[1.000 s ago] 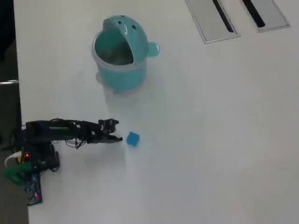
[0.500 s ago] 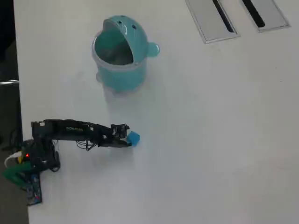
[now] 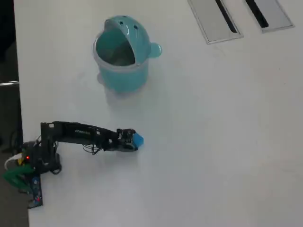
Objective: Grasp RGB lego blocks and put them in the bin one by one.
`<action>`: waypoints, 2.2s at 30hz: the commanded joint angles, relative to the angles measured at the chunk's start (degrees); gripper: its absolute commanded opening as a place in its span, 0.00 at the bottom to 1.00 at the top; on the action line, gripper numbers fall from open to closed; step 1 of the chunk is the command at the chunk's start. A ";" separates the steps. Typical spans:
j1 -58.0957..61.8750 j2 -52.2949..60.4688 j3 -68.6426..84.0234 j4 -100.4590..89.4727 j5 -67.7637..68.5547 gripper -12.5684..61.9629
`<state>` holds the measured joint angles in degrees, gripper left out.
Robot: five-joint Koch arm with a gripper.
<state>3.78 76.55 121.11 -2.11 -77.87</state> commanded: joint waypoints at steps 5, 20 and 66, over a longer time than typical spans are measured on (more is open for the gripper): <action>-0.26 -1.41 -4.83 -8.79 2.20 0.56; -2.37 1.23 -4.92 -14.68 9.84 0.43; -45.97 42.10 -8.09 -4.66 4.48 0.36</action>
<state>-42.89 115.31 115.40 -6.24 -72.86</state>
